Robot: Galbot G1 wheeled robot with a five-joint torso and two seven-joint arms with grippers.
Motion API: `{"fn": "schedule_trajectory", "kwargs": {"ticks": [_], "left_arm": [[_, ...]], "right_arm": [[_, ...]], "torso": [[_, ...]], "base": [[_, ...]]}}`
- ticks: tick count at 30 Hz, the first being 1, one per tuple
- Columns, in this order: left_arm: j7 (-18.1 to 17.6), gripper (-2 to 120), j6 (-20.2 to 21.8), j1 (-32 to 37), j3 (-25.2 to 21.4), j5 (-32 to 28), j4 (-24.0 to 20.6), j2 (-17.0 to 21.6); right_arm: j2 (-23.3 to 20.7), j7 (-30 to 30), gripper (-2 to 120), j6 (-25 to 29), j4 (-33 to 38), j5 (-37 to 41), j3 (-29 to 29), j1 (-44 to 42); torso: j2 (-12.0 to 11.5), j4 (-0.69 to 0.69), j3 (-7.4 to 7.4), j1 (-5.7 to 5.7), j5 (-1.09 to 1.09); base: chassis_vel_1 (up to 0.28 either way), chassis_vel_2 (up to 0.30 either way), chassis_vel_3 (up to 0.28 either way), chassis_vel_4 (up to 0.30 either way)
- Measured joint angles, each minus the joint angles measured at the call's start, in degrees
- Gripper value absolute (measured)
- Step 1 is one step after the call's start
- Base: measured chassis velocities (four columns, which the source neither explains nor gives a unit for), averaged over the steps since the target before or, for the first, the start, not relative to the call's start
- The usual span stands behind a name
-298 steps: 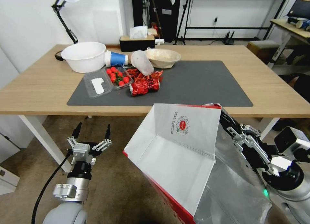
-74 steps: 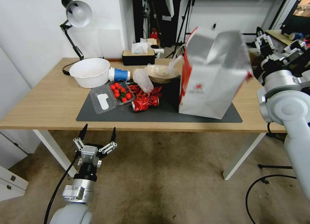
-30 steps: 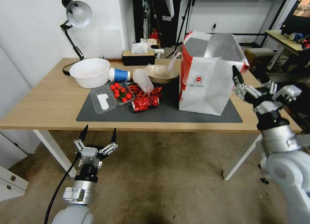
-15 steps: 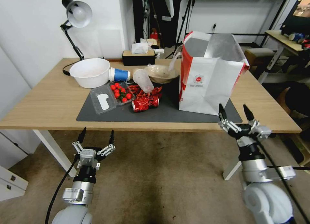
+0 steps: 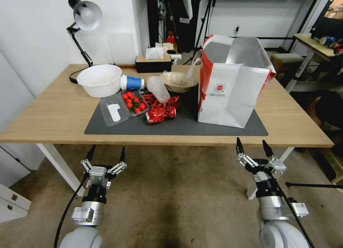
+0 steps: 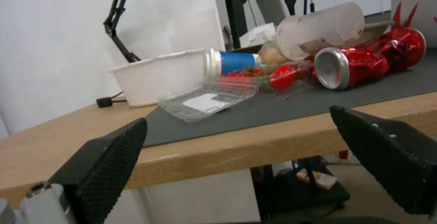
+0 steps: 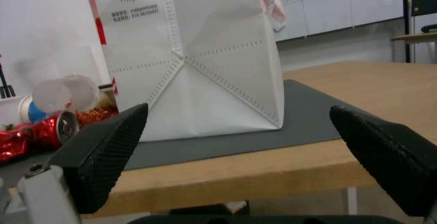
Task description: Pick up the food delivery bag from the floor and place it on the table.
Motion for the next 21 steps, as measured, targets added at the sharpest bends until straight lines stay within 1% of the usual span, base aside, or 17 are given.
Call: {"fn": "schedule_trajectory", "kwargs": {"ticks": [9,21], "left_arm": [[0.0,100,-0.7,0.2,-0.2,0.0,0.2,-0.2],[0.0,100,-1.2,0.3,-0.2,0.4,0.4,-0.3]], "right_arm": [[1.0,-0.5,100,0.4,-0.8,-1.7,-0.4,-1.0],[1.0,-0.8,100,0.4,-1.0,-1.8,-0.1,-1.6]], "torso": [[0.0,0.0,0.0,-0.01,0.0],[0.0,0.0,0.0,0.0,0.0]], "base": [[0.0,0.0,0.0,0.0],[0.0,0.0,0.0,0.0]]}}
